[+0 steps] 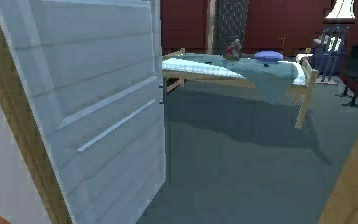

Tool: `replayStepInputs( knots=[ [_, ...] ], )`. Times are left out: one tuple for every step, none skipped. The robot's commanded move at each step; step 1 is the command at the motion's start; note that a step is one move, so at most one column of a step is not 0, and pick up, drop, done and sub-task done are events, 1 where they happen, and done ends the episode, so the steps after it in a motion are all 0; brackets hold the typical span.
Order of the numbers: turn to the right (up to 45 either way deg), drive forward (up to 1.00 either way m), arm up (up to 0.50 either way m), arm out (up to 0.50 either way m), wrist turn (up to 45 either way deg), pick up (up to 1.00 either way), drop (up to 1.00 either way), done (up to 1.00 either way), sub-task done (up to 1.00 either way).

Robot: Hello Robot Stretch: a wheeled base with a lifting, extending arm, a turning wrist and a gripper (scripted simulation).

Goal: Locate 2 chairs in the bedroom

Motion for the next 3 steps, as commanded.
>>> replayStepInputs(
  knots=[
    [0.0, 0.25, 0.0, 0.0, 0.0, 0.0, 0.0, 0.0, 0.0],
    [27.0, 0.0, 0.0, 0.0, 0.0, 0.0, 0.0, 0.0, 0.0],
    [0.0, 0.35, 0.0, 0.0, 0.0, 0.0, 0.0, 0.0, 0.0]
  ],
)
